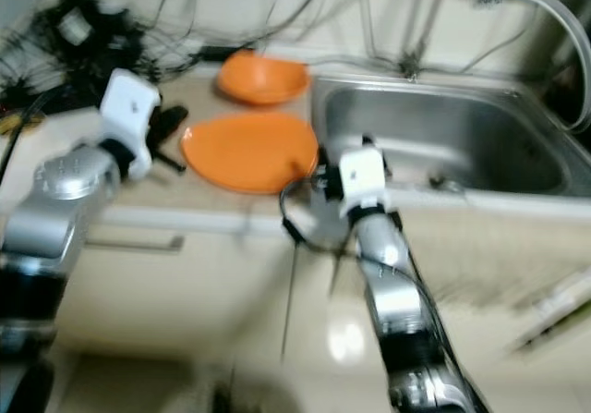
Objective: Kitchen organization
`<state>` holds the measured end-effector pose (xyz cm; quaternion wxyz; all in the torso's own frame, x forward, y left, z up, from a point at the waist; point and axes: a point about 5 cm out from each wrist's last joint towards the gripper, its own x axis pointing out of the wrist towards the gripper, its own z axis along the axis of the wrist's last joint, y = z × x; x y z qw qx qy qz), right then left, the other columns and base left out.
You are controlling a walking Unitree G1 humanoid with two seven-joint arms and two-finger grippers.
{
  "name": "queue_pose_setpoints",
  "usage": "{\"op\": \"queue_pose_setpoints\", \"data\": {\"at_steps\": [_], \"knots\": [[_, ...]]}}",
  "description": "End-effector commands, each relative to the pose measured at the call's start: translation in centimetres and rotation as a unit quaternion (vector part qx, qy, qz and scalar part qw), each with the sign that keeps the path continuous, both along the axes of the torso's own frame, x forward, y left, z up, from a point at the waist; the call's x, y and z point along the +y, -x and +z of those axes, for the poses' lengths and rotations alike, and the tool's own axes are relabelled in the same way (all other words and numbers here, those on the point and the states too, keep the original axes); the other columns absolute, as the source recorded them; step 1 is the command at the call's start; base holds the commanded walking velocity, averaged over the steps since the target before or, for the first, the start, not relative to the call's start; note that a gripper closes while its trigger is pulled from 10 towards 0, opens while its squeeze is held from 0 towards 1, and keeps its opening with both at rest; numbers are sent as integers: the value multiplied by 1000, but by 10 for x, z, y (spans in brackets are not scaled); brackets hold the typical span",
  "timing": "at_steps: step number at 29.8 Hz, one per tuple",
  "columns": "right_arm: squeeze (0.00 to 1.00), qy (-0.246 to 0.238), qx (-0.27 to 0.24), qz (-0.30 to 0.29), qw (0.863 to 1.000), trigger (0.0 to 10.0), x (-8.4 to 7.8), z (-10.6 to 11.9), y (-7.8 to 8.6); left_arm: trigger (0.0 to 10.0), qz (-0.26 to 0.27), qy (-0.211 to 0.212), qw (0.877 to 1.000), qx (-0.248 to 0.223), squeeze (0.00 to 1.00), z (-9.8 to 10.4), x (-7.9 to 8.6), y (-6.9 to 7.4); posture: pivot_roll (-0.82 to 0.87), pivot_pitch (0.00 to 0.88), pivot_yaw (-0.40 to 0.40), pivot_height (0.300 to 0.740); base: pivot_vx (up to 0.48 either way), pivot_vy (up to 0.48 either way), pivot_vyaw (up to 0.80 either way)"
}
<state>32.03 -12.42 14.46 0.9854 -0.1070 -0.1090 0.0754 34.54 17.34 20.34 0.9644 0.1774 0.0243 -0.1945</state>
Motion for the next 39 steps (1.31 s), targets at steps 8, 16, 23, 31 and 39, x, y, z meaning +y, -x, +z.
{"op": "queue_pose_setpoints", "data": {"at_steps": [8, 16, 23, 31, 39], "knots": [[0, -6, 3, 0, 1000, 10000, -2, 2, 0, 10000, -14, -28, 999, -12, 0, 8, -8, -13, 63, 0, -3, 732, 0, 0, 0], [0, -6, -19, -7, 1000, 10000, -3, 7, 2, 10000, 6, 124, 990, -73, 0, 19, -22, -10, 48, 0, 11, 732, 0, 0, 0], [0, -17, -40, -58, 997, 10000, -19, 17, 0, 10000, 70, 179, 977, -94, 0, 2, -22, 1, 37, 0, 14, 732, 0, 0, 0], [0, 4, -47, -104, 993, 10000, -49, 20, -1, 10000, 141, 139, 977, -78, 0, -25, 13, 12, 40, 0, 7, 732, 0, 0, 0], [0, 18, -52, -107, 993, 10000, -49, 21, -1, 10000, 136, 133, 977, -94, 0, -15, 7, 13, 50, 0, -1, 732, 0, 0, 0]]}}
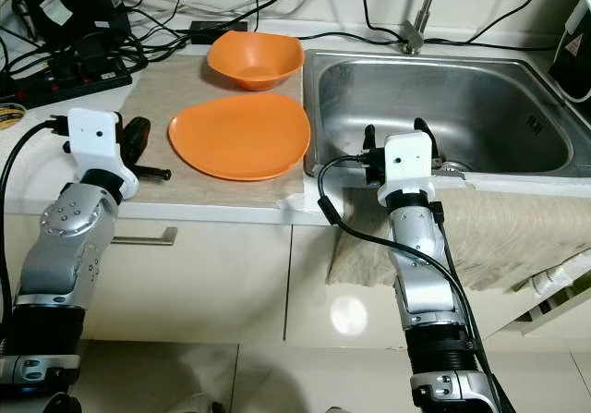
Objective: Kitchen organization
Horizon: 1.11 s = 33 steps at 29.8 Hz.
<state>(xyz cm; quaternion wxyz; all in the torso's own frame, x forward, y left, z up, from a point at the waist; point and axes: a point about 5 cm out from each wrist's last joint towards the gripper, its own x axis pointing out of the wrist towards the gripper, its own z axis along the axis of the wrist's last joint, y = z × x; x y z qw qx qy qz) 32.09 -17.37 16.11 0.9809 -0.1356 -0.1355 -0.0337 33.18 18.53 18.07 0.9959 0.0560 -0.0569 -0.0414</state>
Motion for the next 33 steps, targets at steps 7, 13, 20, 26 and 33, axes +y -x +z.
{"op": "queue_pose_setpoints", "data": {"at_steps": [7, 13, 20, 26, 33], "knots": [[0, 6, -14, 1, 1000, 10000, 3, 4, 0, 10000, -50, 18, 998, -42, 0, 22, -26, 3, 46, 0, -2, 732, 105, 0, 0], [0, 6, -11, 2, 1000, 10000, 6, 1, 1, 10000, -77, 19, 995, -53, 0, 29, -42, 4, 41, 0, 3, 732, 440, 0, 0], [0, 5, -8, 2, 1000, 10000, 7, -1, 1, 10000, -105, 5, 993, -52, 0, 30, -54, 7, 38, 0, 11, 732, 454, 0, 0], [0, 4, -7, 4, 1000, 10000, 9, -2, 1, 10000, -111, 4, 993, -50, 0, 31, -57, 6, 39, 0, 12, 732, 480, 0, 0], [0, 3, -5, 8, 1000, 10000, 11, -3, 0, 10000, -92, 8, 995, -48, 0, 32, -51, 4, 44, 0, 10, 732, 69, 0, 0]]}}
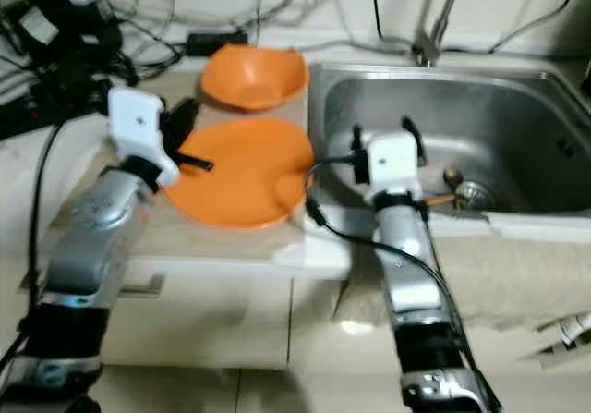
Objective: Kitchen organization
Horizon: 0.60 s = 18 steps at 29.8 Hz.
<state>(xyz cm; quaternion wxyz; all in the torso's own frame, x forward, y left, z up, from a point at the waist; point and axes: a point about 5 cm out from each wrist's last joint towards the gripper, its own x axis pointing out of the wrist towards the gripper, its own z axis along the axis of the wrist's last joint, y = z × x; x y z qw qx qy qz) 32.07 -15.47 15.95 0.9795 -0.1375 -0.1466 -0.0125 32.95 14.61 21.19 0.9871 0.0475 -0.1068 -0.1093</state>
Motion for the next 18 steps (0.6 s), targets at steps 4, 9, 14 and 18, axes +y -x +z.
{"op": "queue_pose_setpoints", "data": {"at_steps": [4, 9, 14, 18], "knots": [[0, -1, 4, -12, 1000, 10000, -7, -2, -1, 10000, -15, -11, 1000, -5, 0, 2, -10, 2, 49, 0, 9, 732, 0, 0, 0], [0, -1, 5, -9, 1000, 10000, -5, -2, -1, 10000, -13, -16, 1000, -3, 0, 2, -8, 1, 51, 0, 9, 732, 0, 0, 0], [0, -3, 5, -4, 1000, 10000, -3, -3, -1, 10000, -3, -32, 999, 30, 0, -2, 0, -4, 51, 0, 13, 732, 0, 0, 0], [0, -5, 7, 0, 1000, 10000, -2, -4, -1, 10000, -1, -69, 995, 65, 0, -7, 11, -12, 54, 0, 13, 732, 0, 0, 0]]}}
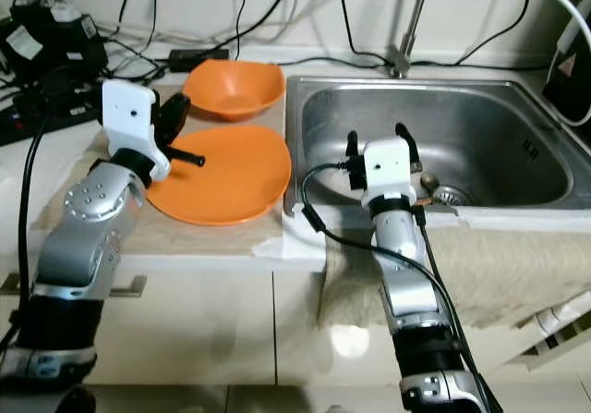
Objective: Kitchen organization
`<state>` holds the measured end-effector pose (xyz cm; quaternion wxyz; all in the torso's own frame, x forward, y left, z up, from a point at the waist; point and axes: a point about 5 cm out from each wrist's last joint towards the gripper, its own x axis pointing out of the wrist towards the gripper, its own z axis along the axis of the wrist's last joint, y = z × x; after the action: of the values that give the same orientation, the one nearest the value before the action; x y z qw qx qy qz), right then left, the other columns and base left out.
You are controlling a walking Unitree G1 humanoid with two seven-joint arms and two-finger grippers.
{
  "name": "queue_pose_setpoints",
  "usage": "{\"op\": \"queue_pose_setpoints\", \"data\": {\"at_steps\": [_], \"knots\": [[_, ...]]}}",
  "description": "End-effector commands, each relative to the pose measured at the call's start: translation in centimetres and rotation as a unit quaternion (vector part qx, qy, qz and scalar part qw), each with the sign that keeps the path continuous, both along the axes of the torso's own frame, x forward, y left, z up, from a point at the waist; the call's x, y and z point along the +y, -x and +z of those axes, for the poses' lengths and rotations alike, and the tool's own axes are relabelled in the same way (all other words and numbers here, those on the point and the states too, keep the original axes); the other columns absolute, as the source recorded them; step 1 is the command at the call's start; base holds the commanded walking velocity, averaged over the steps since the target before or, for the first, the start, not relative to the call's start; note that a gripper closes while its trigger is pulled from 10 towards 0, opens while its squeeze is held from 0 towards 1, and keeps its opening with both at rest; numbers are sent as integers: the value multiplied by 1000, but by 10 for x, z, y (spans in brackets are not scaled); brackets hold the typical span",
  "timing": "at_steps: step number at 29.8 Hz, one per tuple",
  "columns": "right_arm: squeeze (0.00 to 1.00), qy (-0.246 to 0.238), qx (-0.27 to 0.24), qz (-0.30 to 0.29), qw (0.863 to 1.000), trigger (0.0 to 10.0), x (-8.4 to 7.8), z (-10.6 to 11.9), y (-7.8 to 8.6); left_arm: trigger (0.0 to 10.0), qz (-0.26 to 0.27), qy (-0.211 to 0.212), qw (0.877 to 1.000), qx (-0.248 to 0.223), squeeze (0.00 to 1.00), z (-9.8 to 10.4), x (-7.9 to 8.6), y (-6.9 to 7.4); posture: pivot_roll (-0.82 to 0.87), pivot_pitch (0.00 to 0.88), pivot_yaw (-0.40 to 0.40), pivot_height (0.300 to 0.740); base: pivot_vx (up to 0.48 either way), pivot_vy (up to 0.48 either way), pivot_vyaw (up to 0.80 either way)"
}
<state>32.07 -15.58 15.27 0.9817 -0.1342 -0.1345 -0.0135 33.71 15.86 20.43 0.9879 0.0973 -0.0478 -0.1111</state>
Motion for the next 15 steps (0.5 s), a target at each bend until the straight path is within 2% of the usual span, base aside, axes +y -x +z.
{"op": "queue_pose_setpoints", "data": {"at_steps": [1, 2, 6, 9, 15], "knots": [[0, -1, -5, 2, 1000, 10000, -1, 3, -1, 10000, -8, -13, 1000, 13, 0, 1, -1, -4, 54, 0, 13, 732, 0, 0, 0], [0, -2, -3, 4, 1000, 10000, 0, 2, -1, 10000, -11, -27, 999, 27, 0, -1, 1, -6, 56, 0, 14, 732, 0, 0, 0], [0, -5, -2, 11, 1000, 10000, 2, 2, -1, 10000, -17, -39, 997, 72, 0, -9, 6, -10, 56, 0, 15, 732, 0, 0, 0], [0, -6, -1, 13, 1000, 10000, 2, 2, -2, 10000, -17, -41, 996, 74, 0, -9, 6, -11, 56, 0, 15, 732, 0, 0, 0], [0, -8, 2, 21, 1000, 10000, 2, 2, -2, 10000, -10, -72, 991, 116, 0, -17, 12, -13, 55, 0, 11, 732, 0, 0, 0]]}}
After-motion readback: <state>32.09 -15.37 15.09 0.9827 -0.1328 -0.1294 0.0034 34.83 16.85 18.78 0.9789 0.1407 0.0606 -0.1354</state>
